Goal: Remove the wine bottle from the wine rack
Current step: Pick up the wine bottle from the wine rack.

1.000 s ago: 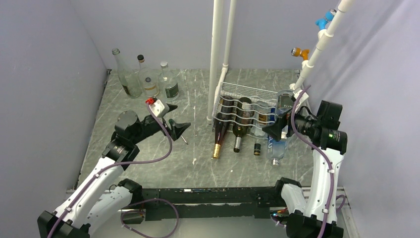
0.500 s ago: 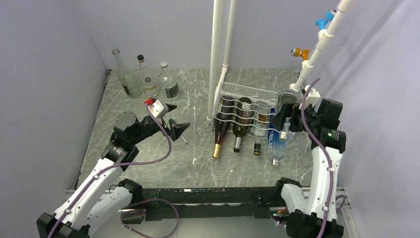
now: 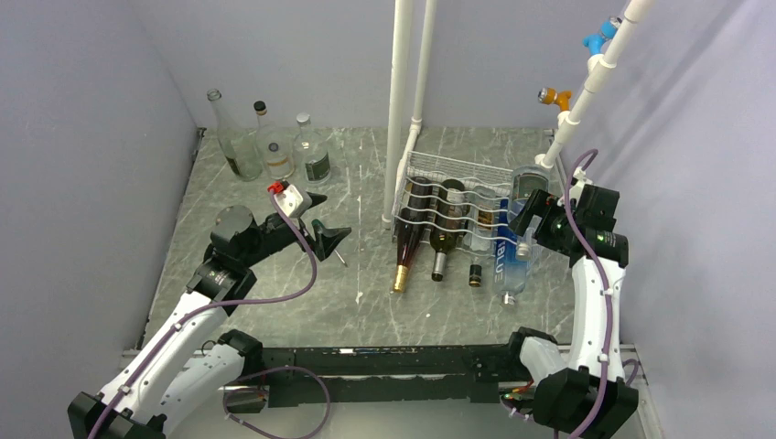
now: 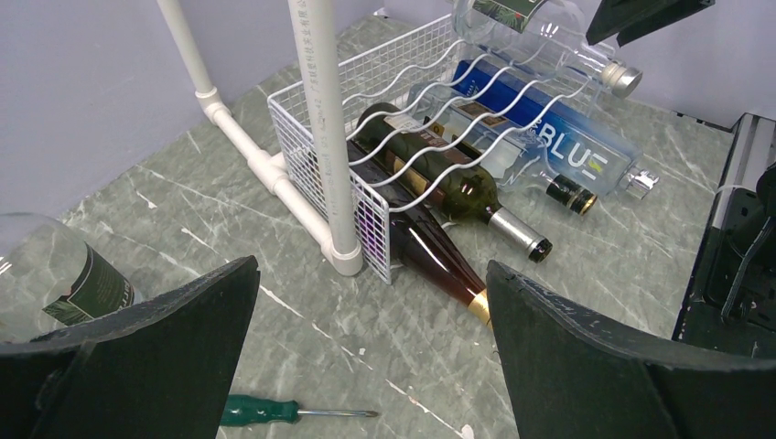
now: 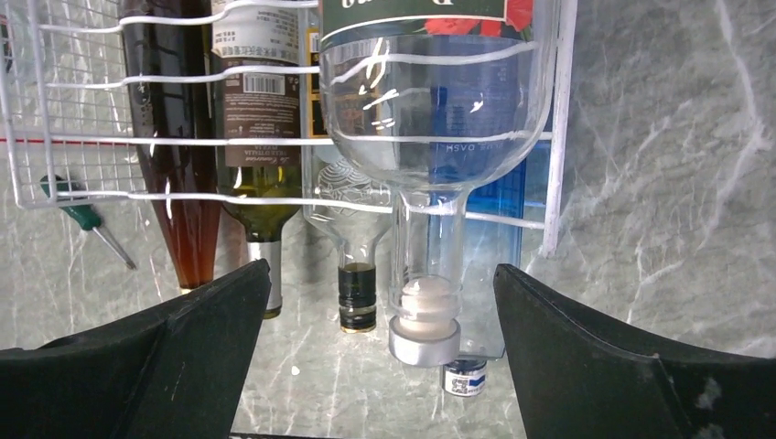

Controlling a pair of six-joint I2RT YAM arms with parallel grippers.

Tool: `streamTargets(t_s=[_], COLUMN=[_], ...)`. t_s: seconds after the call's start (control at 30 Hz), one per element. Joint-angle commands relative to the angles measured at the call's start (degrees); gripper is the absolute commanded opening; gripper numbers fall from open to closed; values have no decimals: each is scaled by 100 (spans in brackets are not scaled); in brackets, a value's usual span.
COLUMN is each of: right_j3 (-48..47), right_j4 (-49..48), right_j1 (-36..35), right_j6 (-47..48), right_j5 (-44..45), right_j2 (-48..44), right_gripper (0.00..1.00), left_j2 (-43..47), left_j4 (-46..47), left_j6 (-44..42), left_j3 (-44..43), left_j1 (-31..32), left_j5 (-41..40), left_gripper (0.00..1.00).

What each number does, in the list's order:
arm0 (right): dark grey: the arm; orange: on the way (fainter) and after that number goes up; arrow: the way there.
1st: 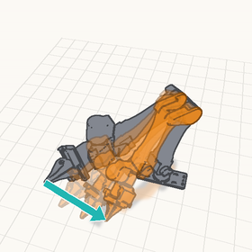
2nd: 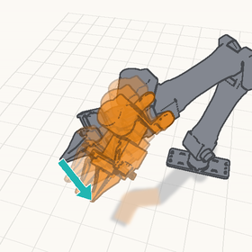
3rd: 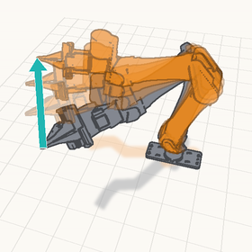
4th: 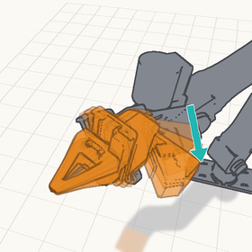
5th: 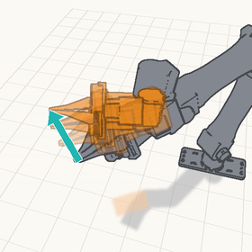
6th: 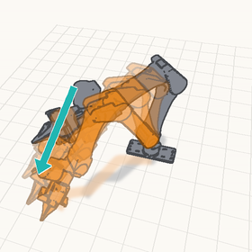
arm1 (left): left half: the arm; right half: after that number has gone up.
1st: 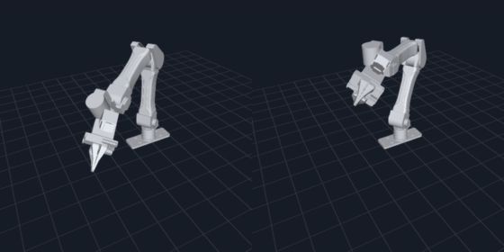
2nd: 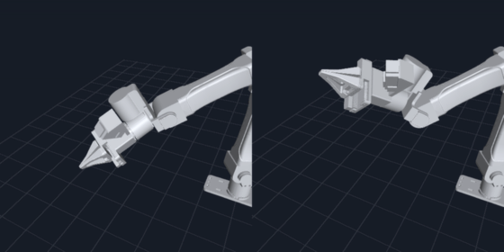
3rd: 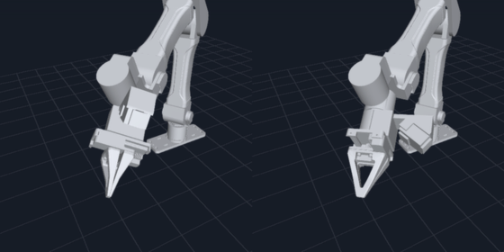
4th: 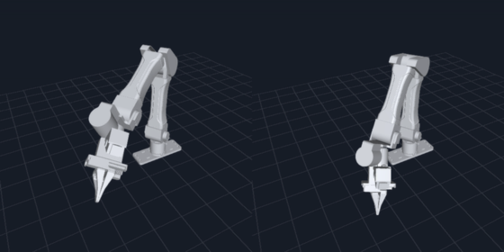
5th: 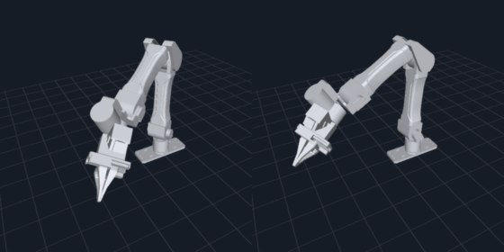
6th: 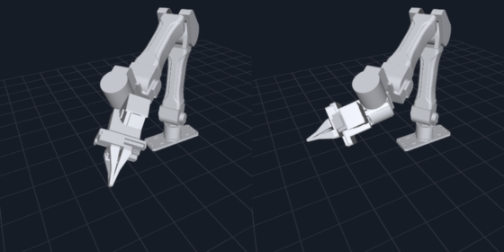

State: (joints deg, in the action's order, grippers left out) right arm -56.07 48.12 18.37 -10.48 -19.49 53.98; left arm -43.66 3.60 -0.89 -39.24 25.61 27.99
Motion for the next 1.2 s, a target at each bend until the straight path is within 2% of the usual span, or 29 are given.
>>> streamTargets(t_s=[0.0,0.53,1.17], right_j3=[96,544,832], right_j4=[-397,-869,-1236], right_j1=[43,167,507], right_j6=[-286,-480,-648], right_j5=[138,-443,-1100], right_j2=[154,615,994], right_gripper=[94,70,57], left_j2=[86,132,165], left_j4=[99,82,68], left_j6=[-37,-78,-91], left_j3=[-233,-224,-231], left_j1=[23,17,23], left_j5=[-30,-57,-74], left_gripper=[100,99,99])
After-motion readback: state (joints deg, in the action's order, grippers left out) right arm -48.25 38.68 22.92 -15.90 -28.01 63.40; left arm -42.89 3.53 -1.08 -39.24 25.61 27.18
